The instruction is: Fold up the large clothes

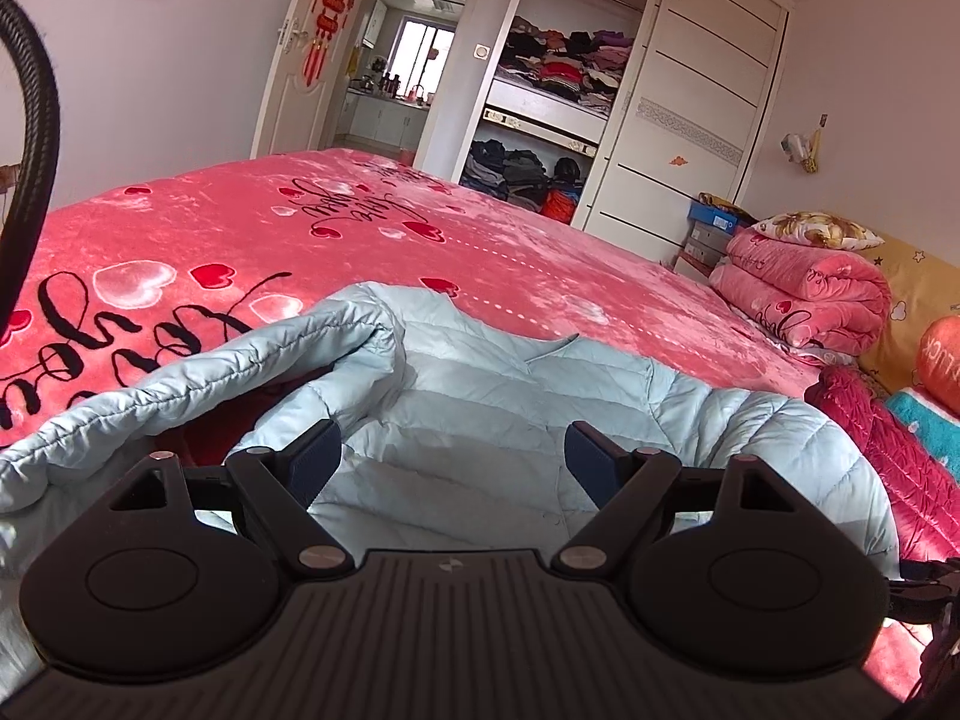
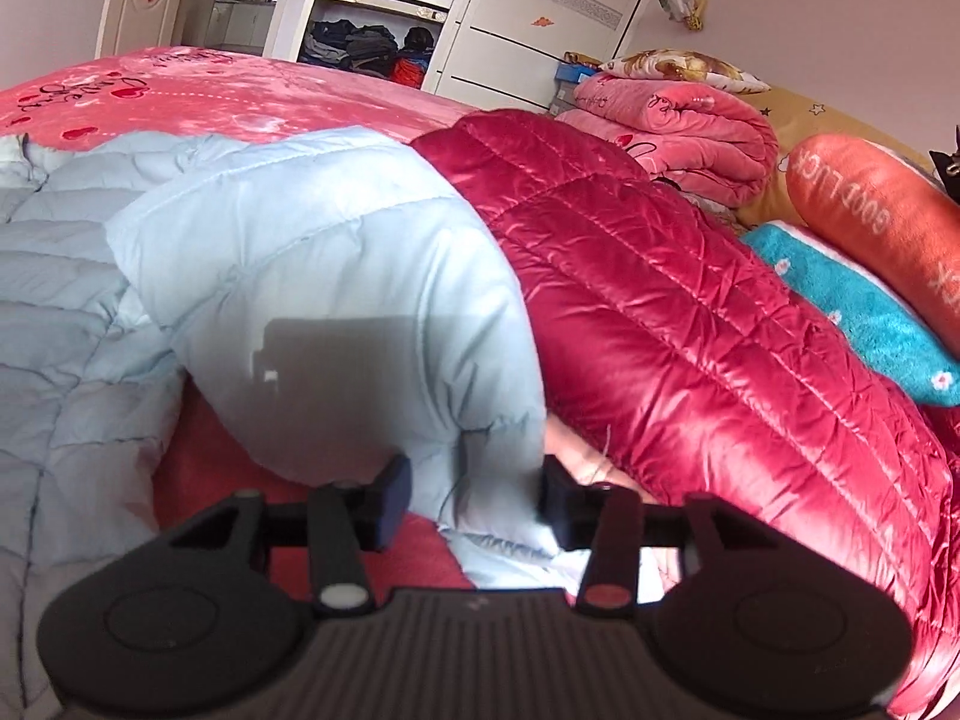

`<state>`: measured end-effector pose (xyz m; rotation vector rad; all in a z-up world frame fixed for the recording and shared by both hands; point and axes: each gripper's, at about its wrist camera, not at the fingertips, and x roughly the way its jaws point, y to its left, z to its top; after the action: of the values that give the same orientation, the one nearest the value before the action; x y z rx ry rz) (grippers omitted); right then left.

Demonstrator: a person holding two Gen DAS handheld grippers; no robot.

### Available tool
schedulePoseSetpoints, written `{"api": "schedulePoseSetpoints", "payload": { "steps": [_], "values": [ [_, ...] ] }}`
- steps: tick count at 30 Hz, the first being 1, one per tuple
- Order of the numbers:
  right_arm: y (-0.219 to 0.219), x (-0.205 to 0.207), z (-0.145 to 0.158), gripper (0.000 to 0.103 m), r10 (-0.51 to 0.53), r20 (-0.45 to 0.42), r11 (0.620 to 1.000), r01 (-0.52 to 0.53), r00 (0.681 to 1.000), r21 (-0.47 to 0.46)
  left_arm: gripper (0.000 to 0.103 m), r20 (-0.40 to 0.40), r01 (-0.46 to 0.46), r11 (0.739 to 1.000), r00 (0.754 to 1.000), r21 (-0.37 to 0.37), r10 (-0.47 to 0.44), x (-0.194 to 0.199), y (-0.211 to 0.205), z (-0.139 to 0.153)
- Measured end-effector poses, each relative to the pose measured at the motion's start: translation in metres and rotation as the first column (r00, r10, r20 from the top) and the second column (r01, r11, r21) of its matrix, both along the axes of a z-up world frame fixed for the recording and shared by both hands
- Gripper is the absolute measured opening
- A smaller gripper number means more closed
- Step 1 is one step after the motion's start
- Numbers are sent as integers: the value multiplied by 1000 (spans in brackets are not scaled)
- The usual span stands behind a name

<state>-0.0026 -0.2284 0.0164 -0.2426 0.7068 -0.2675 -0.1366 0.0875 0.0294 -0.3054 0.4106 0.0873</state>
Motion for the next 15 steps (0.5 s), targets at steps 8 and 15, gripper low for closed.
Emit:
{"api": "schedulePoseSetpoints", "payload": {
  "steps": [8, 15],
  "values": [
    [42, -56, 34, 85, 93, 102, 995, -95, 990, 11, 100, 91, -232, 971, 970, 56, 226, -39, 20, 21],
    [83, -82, 49, 88, 199, 113, 975, -208, 974, 80, 95, 30, -321, 928, 943, -187, 332, -57, 54, 9]
  ]
}}
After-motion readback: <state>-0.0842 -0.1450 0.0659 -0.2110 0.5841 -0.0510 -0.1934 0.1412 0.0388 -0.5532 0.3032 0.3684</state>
